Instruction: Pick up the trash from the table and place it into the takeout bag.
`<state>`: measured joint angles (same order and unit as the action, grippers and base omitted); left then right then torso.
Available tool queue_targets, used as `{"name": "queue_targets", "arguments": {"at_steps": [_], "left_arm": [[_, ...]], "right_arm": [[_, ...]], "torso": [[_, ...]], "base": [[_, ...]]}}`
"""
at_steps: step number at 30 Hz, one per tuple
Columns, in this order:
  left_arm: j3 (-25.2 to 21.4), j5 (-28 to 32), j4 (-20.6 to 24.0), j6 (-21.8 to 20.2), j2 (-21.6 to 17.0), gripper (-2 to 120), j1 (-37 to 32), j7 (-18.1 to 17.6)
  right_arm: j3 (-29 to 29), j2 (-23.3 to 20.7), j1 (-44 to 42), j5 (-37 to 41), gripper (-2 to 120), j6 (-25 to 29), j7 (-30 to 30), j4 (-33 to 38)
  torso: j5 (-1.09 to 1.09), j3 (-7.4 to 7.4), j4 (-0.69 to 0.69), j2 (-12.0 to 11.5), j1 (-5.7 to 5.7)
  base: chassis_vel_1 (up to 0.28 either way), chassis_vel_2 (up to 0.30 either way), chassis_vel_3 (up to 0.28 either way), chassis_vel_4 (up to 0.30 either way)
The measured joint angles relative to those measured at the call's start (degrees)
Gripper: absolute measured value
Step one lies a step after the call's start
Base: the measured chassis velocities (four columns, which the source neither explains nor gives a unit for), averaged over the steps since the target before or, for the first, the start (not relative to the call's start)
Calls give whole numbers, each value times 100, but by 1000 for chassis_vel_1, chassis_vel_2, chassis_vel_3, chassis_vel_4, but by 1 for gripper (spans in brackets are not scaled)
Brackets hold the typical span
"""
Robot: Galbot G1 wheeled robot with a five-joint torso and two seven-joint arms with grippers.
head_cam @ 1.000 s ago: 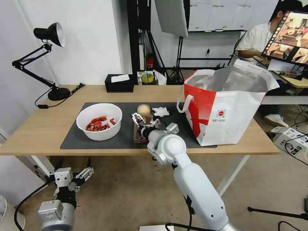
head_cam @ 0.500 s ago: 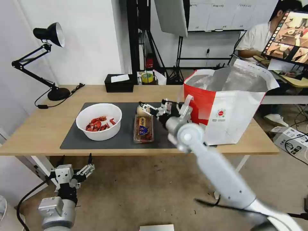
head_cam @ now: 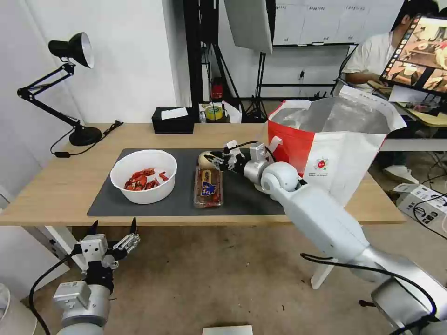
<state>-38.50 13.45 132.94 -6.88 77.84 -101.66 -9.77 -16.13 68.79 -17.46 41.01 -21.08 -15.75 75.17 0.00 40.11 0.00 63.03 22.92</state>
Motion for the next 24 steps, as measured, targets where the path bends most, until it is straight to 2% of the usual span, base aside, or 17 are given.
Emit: {"name": "queue_targets", "arguments": {"at_steps": [1, 2, 3, 24], "left_arm": [[0, 0, 0, 0, 0, 100, 0, 0], [-4, 6, 6, 2, 0, 100, -1, 2], [-4, 8, 10, 3, 0, 100, -1, 2], [13, -3, 51, 16, 23, 100, -34, 8]], "right_arm": [[0, 0, 0, 0, 11, 0, 0, 0], [-50, 24, 23, 25, 3, -75, -47, -39], [-80, 34, 24, 52, 0, -116, -54, -56], [-125, 64, -158, 368, 0, -298, 45, -146]], "torso": [[0, 0, 0, 0, 0], [0, -1, 0, 0, 0], [0, -1, 0, 0, 0], [0, 0, 0, 0, 0]], "base": [[0, 0, 0, 0], [0, 0, 0, 0], [0, 0, 0, 0], [0, 0, 0, 0]]}}
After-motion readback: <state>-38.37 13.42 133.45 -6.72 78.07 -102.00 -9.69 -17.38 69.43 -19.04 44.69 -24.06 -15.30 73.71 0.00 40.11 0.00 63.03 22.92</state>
